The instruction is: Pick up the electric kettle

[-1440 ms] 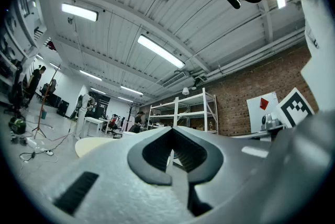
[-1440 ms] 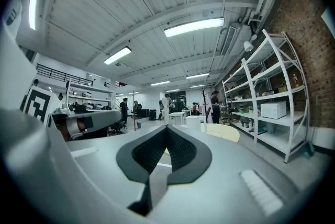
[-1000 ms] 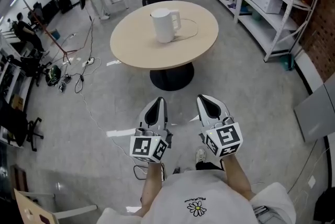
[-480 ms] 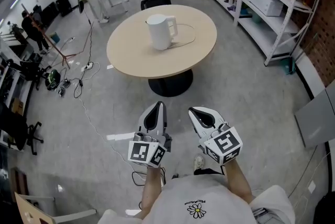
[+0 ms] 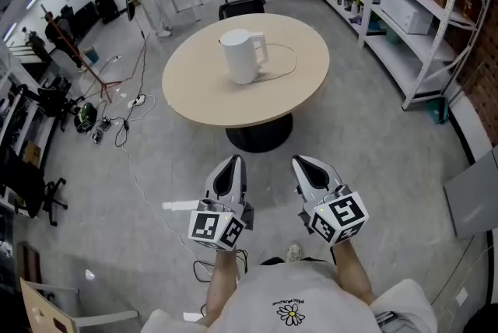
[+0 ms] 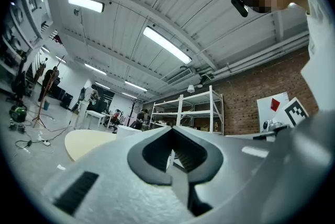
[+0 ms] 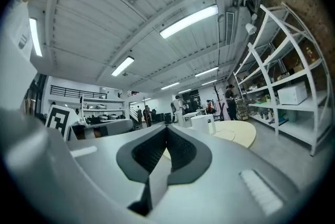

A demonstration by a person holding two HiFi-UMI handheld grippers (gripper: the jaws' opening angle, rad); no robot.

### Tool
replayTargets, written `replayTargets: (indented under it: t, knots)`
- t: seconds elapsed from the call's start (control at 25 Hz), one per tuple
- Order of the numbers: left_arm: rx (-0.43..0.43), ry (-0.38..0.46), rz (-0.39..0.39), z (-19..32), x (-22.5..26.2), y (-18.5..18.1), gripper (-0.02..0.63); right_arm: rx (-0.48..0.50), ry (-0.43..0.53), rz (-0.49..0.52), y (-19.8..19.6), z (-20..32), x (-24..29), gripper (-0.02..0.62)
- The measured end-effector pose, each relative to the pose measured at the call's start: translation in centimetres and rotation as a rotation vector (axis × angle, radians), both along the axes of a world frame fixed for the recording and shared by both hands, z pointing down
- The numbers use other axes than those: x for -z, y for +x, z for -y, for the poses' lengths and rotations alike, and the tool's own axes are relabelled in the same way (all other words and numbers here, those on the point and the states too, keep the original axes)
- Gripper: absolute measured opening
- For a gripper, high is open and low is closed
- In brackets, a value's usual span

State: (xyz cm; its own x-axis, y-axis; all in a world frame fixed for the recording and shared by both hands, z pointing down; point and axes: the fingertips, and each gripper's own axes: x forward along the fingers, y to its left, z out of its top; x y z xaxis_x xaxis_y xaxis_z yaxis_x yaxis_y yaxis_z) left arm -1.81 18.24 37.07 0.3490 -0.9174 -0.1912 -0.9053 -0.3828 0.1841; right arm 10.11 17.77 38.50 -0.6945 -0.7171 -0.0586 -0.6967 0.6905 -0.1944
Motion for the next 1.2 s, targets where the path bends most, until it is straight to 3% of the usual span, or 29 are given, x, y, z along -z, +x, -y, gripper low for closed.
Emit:
replayTargets:
  t: [0.36, 0.64, 0.96, 1.2]
  knots:
    - [0.05, -0.026, 0.044, 3.0, -1.1, -0.4, 0.002, -0.08, -0.078, -0.001, 2.0, 4.5, -2.3, 0.005]
    - [0.039, -0.057, -0.008, 9.4, -2.8, -2.1, 0.002, -0.103, -0.11, -0.034, 1.4, 10.0, -4.0, 0.005]
    - [0.079, -0.072, -0.059, 22.4, -2.9, -8.7, 0.002, -0.113, -0.1, -0.079, -3.8, 23.1, -3.2, 0.006]
    - [0.063, -0.084, -0.017, 31.7, -2.9, -14.2, 0.002, -0.133, -0.082, -0.099, -9.1, 32.9, -1.9, 0.005]
